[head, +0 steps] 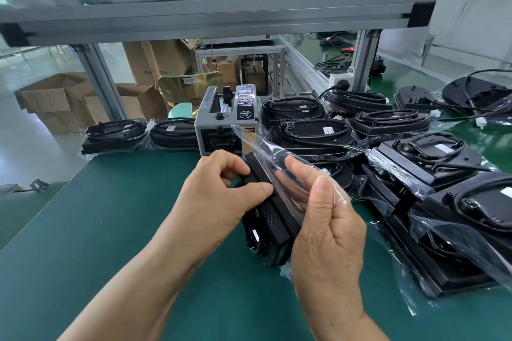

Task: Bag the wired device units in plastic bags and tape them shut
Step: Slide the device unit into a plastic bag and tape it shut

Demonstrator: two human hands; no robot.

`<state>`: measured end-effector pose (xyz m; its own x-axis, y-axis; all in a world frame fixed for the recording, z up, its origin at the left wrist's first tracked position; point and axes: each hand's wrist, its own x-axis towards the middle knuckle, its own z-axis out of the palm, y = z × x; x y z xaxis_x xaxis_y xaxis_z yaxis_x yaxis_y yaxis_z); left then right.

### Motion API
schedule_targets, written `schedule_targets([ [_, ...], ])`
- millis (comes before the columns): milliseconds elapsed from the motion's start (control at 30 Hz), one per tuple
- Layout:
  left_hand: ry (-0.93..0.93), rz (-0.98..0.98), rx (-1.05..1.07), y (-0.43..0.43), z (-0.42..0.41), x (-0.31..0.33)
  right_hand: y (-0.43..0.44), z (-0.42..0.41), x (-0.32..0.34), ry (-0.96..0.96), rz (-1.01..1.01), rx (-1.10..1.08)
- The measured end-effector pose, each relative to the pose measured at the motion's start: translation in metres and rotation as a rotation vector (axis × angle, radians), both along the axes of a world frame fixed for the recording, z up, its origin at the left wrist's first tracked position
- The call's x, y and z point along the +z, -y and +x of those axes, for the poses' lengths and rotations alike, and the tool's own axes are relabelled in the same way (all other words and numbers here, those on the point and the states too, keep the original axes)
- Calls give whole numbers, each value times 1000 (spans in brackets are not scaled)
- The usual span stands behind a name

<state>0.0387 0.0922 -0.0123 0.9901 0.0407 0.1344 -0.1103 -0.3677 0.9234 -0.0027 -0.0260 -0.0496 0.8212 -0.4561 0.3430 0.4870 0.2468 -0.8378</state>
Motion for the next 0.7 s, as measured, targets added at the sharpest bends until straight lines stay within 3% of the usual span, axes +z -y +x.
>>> schedule_targets([
  [133, 15, -201, 25, 5, -2, -7, -3, 1, -1, 5, -9, 9],
  [400, 13, -66, -48, 6, -11, -11, 3, 1, -4, 14, -61, -68],
  [700, 32, -248, -84, 8, -9, -15, 5, -1, -3, 19, -37, -65],
])
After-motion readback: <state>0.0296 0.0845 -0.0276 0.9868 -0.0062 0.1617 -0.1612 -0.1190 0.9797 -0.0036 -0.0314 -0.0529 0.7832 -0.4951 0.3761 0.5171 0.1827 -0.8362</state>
